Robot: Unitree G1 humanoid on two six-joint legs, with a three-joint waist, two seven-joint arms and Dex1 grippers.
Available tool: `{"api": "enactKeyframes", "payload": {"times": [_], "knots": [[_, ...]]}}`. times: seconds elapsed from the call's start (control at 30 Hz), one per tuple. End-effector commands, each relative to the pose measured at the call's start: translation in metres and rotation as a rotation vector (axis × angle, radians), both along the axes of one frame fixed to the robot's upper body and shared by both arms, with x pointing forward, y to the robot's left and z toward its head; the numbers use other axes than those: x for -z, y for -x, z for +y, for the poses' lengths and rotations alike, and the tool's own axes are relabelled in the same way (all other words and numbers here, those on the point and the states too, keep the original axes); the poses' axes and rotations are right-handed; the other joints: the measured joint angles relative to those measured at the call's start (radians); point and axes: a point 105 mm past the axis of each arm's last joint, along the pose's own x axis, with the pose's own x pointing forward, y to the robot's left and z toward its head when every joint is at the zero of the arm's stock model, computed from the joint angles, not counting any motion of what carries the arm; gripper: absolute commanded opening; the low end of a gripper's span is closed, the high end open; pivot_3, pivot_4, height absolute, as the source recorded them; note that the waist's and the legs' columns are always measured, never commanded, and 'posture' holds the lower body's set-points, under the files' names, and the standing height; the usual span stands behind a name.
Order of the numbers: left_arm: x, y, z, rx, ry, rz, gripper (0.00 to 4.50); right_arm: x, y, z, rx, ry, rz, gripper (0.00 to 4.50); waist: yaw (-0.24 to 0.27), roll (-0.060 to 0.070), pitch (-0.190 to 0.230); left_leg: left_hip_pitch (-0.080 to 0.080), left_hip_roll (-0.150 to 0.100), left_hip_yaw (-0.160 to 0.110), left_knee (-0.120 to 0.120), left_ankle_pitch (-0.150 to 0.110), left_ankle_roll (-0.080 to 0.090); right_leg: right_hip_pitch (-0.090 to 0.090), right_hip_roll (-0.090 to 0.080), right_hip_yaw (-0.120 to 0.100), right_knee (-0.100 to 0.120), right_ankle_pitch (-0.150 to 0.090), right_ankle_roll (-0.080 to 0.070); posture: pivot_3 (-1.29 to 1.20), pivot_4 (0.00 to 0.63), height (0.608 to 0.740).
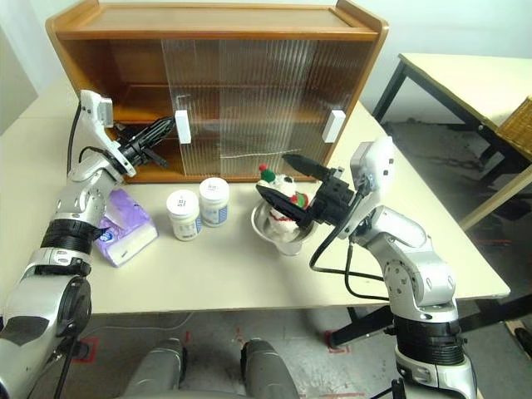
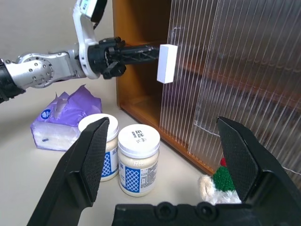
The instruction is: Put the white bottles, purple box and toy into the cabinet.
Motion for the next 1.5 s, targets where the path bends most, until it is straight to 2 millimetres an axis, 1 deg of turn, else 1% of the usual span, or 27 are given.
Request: {"api": "enactKeyframes", "payload": {"times": [0.03,0.13,0.3,0.57,0.73,0.9,1.0,1.13,1.23,1.33,1.4,1.5], "knots": [[0.009,-0.004,-0.006,0.009,-0.061,0.010,0.01,-0.008,0.001,-0.003,0.012,0.008,-0.030,4.50,-0.003,0.000,0.000,0.000,0.000,0.000,0.000,0.000,0.000,0.000,0.000,0.000,0.000,0.000,0.000,-0.05,0.070,0.740],[0.011,-0.007,-0.010,0.008,-0.067,0.012,0.01,-0.008,0.001,-0.005,0.021,0.011,-0.032,4.50,-0.007,0.000,0.000,0.000,0.000,0.000,0.000,0.000,0.001,0.000,0.000,0.000,0.000,0.000,0.000,-0.06,0.071,0.740],[0.007,-0.012,-0.024,0.038,-0.068,0.000,0.01,-0.009,0.003,-0.004,0.026,0.010,-0.032,4.50,-0.008,0.000,0.000,-0.002,0.000,0.000,0.002,-0.001,0.001,0.000,0.000,0.000,-0.001,0.000,0.001,-0.07,0.071,0.740],[0.000,-0.011,-0.048,0.111,-0.072,-0.025,0.01,-0.009,0.003,-0.007,0.045,0.013,-0.032,4.50,-0.017,0.000,0.000,-0.009,-0.001,0.000,0.014,-0.006,0.010,0.000,0.000,-0.001,-0.001,-0.001,0.002,-0.09,0.068,0.740],[-0.002,-0.010,-0.050,0.124,-0.067,-0.032,0.01,-0.009,0.003,-0.007,0.049,0.014,-0.034,4.50,-0.023,0.000,0.000,-0.010,-0.001,0.000,0.016,-0.007,0.011,0.000,0.000,-0.001,-0.002,-0.001,0.003,-0.09,0.067,0.740],[0.000,-0.008,-0.052,0.136,-0.070,-0.027,0.01,-0.009,0.002,-0.008,0.052,0.016,-0.036,4.50,-0.023,0.000,0.000,-0.010,-0.001,0.000,0.016,-0.007,0.011,0.000,0.000,-0.001,-0.002,-0.001,0.003,-0.09,0.064,0.740],[0.004,-0.007,-0.058,0.154,-0.069,-0.017,0.01,-0.010,0.002,-0.008,0.053,0.019,-0.037,4.50,-0.022,0.000,0.000,-0.011,-0.002,0.000,0.016,-0.007,0.011,0.000,0.000,-0.001,-0.002,-0.001,0.003,-0.09,0.061,0.740],[0.005,-0.006,-0.063,0.163,-0.064,-0.017,0.01,-0.009,0.002,-0.010,0.055,0.022,-0.037,4.50,-0.020,0.000,0.000,-0.011,-0.002,0.000,0.017,-0.007,0.011,0.000,0.000,-0.001,-0.002,-0.001,0.003,-0.09,0.060,0.740],[0.004,-0.006,-0.062,0.162,-0.063,-0.018,0.01,-0.009,0.002,-0.010,0.055,0.023,-0.036,4.50,-0.020,0.000,0.000,-0.012,-0.002,0.000,0.017,-0.007,0.011,0.000,0.000,-0.001,-0.002,-0.001,0.003,-0.09,0.058,0.740],[0.002,-0.008,-0.056,0.141,-0.061,-0.026,0.01,-0.009,0.002,-0.010,0.053,0.023,-0.035,4.50,-0.020,0.000,0.000,-0.012,-0.002,0.000,0.017,-0.007,0.011,0.000,-0.001,-0.001,-0.002,-0.001,0.003,-0.09,0.058,0.740],[-0.001,-0.010,-0.048,0.113,-0.059,-0.036,0.01,-0.009,0.001,-0.009,0.049,0.022,-0.036,4.50,-0.020,0.000,0.000,-0.012,-0.002,0.000,0.017,-0.007,0.011,0.000,-0.001,-0.001,-0.002,-0.001,0.003,-0.08,0.055,0.740],[-0.006,-0.014,-0.032,0.055,-0.058,-0.049,0.01,-0.010,0.000,-0.007,0.040,0.020,-0.039,4.50,-0.023,0.000,0.000,-0.012,-0.002,0.000,0.017,-0.007,0.011,0.000,0.000,-0.001,-0.002,-0.001,0.004,-0.07,0.054,0.740]]}}
